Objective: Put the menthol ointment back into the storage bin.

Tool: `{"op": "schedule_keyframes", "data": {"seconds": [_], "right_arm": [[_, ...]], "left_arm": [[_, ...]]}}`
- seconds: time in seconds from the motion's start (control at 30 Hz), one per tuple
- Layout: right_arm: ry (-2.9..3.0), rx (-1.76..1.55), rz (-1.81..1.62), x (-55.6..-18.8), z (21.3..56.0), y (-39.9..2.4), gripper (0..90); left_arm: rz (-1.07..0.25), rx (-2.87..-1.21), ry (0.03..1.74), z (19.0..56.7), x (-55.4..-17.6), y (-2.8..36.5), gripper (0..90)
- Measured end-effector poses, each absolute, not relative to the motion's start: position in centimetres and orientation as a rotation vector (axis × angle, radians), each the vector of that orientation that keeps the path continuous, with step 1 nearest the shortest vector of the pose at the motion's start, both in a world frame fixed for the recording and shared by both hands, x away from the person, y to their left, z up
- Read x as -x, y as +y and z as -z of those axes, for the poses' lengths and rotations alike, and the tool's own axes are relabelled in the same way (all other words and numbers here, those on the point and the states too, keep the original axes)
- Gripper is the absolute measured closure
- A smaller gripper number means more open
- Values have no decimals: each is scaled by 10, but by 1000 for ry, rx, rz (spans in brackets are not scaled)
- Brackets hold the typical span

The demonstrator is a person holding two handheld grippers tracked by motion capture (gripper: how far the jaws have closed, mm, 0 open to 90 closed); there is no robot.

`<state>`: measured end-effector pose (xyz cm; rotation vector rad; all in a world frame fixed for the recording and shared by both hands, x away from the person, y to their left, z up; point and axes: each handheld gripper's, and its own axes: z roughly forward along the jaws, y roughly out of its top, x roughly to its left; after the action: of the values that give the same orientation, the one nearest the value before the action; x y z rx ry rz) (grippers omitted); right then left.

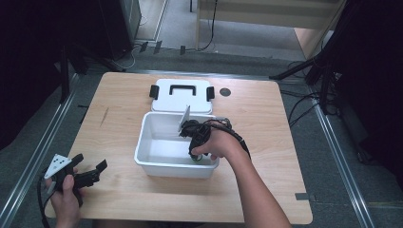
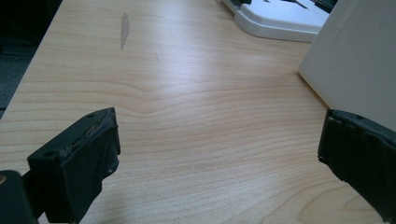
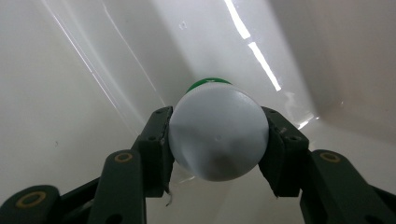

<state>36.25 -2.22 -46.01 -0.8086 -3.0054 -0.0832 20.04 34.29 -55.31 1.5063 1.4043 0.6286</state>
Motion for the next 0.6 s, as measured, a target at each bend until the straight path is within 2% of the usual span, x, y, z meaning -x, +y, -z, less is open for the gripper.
{"op": "schedule_keyframes", "data": {"seconds": [0.6], "right_arm": [[-3046, 743, 6, -360, 467, -19, 509]], "left_arm": [[-627, -1505, 1407, 553, -200, 343, 0]]}}
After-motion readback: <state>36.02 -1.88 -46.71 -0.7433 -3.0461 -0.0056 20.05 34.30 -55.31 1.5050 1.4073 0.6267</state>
